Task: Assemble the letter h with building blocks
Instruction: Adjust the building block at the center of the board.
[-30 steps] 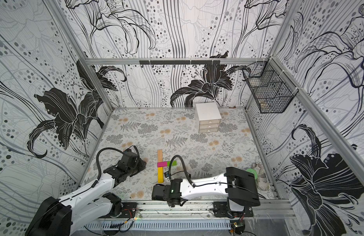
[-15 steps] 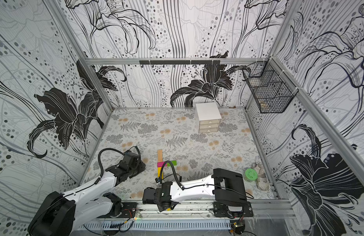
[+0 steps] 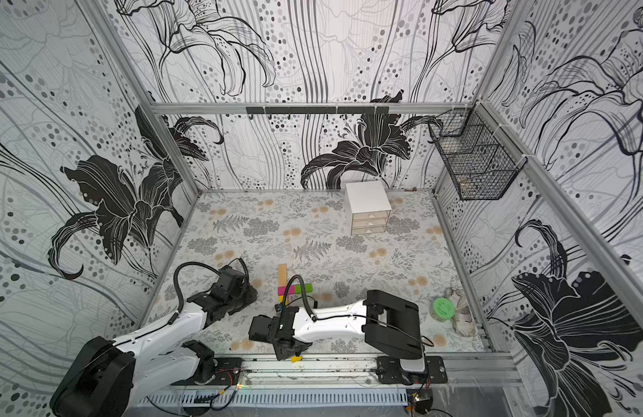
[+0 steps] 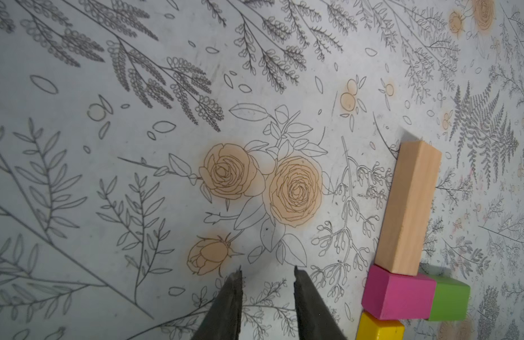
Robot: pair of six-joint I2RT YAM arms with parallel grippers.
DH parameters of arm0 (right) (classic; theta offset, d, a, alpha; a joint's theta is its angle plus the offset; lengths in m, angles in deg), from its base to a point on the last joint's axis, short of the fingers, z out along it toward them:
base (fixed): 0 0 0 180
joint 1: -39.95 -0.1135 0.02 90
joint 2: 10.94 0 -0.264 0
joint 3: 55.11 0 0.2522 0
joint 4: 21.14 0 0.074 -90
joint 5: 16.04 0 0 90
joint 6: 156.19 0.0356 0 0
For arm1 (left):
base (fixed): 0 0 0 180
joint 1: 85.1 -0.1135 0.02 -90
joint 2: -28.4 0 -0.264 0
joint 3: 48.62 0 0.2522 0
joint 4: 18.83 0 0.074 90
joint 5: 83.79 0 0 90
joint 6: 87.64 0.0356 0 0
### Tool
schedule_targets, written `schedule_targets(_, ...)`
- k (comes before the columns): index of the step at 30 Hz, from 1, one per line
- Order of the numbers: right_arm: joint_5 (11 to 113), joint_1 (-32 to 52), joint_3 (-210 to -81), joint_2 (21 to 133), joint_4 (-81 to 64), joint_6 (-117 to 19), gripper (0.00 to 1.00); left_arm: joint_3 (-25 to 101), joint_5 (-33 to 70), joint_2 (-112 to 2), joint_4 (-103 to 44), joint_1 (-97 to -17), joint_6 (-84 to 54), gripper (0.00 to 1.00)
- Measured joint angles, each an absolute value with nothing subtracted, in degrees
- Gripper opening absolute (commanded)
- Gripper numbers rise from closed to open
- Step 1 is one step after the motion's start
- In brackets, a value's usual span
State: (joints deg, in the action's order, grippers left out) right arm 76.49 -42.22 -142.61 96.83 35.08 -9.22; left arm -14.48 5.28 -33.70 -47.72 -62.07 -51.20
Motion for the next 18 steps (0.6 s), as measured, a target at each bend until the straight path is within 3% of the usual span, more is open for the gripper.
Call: schedule_targets(18, 76.5, -40.0, -143.1, 97.7, 35.0, -10.1, 0.0, -14.5, 5.3, -33.7, -47.7, -62.6, -51.0, 0.33)
